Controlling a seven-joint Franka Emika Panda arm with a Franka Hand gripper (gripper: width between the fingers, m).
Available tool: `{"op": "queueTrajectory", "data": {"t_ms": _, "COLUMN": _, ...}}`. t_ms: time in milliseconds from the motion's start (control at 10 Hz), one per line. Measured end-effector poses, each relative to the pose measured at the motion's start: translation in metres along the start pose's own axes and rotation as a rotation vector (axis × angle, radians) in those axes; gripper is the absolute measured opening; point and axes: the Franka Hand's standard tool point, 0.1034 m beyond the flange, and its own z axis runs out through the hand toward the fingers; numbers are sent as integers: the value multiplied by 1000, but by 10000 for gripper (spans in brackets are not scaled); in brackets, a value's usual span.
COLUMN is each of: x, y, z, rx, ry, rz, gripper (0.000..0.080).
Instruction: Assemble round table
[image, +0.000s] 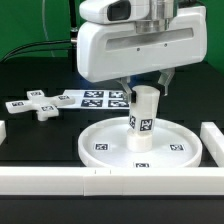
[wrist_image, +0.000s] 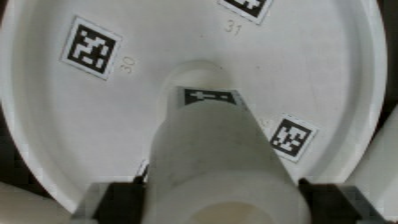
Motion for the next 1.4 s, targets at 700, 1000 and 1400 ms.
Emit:
{"op": "queueTrajectory", "data": {"t_ms": 700, "x": 1, "y": -4, "z": 0, "rx": 81, "ry": 59, "rz": 707, "gripper": 410}}
{"op": "queueTrajectory", "data": {"t_ms": 1000, "x": 2, "y": -5, "z": 0, "rx": 95, "ry": 60, "rz": 922, "gripper": 410}}
{"op": "queueTrajectory", "data": {"t_ms": 1400, "x": 0, "y": -9, "z": 2, "rx": 141, "ry": 28, "rz": 1373, "gripper": 410}}
